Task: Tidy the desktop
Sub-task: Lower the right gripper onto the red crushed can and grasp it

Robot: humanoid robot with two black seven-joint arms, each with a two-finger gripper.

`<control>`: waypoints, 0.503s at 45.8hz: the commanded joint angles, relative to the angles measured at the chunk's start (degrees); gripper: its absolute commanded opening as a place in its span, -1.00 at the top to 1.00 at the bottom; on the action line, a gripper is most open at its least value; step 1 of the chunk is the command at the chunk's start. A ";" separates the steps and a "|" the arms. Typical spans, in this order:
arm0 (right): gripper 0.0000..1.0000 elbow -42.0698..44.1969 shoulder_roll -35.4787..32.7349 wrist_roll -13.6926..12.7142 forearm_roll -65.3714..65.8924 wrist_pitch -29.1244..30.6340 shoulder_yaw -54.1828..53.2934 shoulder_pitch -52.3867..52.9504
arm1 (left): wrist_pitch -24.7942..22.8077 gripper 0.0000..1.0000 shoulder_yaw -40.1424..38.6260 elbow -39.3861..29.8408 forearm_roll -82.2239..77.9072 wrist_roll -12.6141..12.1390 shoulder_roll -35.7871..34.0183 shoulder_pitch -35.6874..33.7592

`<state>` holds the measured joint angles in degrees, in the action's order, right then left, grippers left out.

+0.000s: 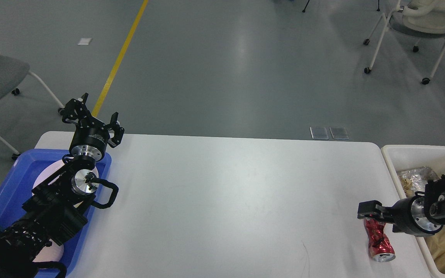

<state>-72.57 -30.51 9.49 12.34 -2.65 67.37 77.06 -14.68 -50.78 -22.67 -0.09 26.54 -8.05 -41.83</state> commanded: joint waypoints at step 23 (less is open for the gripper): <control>1.00 6.03 3.79 0.00 -0.30 -5.08 -0.66 -9.65 | 0.00 -0.94 -0.02 -0.01 0.00 0.00 -0.03 0.00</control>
<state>-66.28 -26.92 9.56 12.04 -7.10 66.72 67.56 -14.68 -50.78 -22.69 -0.09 26.54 -8.06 -41.84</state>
